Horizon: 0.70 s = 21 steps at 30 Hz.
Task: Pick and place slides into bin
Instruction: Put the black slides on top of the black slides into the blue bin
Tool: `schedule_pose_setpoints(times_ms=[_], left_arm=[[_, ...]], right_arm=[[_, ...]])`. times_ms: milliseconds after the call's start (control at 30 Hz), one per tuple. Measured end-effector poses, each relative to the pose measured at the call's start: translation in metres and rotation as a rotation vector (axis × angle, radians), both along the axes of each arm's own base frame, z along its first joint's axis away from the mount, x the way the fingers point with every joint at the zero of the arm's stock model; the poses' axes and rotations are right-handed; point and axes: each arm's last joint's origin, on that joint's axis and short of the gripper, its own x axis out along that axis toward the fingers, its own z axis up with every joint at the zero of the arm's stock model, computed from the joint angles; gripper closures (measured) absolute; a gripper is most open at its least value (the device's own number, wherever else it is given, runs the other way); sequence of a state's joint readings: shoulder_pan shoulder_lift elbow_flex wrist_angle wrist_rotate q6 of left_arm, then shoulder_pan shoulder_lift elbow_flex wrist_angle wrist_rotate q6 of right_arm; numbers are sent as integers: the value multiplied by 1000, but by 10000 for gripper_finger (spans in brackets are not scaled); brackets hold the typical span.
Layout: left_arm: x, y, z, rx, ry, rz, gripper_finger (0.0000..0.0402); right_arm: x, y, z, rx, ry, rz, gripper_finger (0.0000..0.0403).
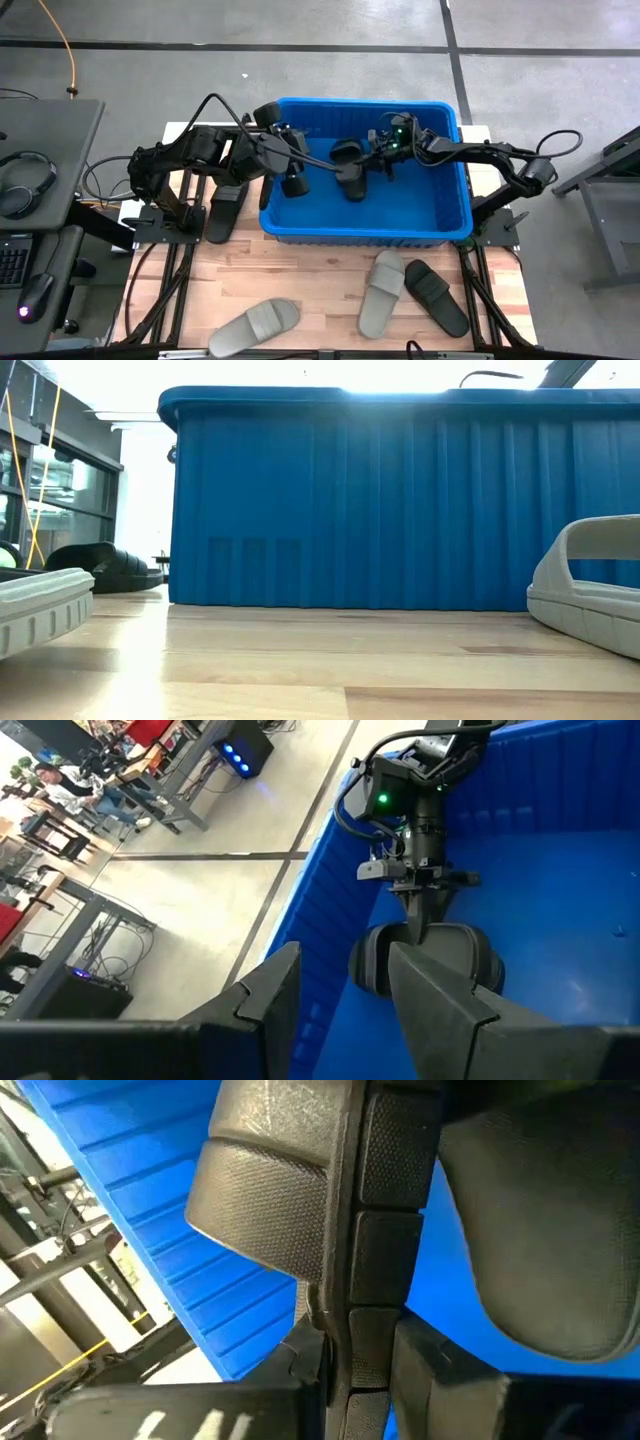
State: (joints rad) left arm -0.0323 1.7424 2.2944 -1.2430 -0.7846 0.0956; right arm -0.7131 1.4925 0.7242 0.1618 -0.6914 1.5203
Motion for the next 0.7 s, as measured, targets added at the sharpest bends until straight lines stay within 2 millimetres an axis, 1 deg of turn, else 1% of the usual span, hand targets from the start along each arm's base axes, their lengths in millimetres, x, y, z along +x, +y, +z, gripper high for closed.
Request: schedule_pose_setpoints(times_ms=[133, 400, 700], left_arm=[[0, 0, 0, 0, 1, 0, 259], [0, 0, 0, 0, 1, 1, 259], [0, 0, 0, -1, 2, 1, 259]], right_arm=[[-2, -2, -1, 4, 10, -16, 350], [-6, -7, -1, -13, 28, -62, 352], [-6, -6, -3, 1, 44, -64, 309]])
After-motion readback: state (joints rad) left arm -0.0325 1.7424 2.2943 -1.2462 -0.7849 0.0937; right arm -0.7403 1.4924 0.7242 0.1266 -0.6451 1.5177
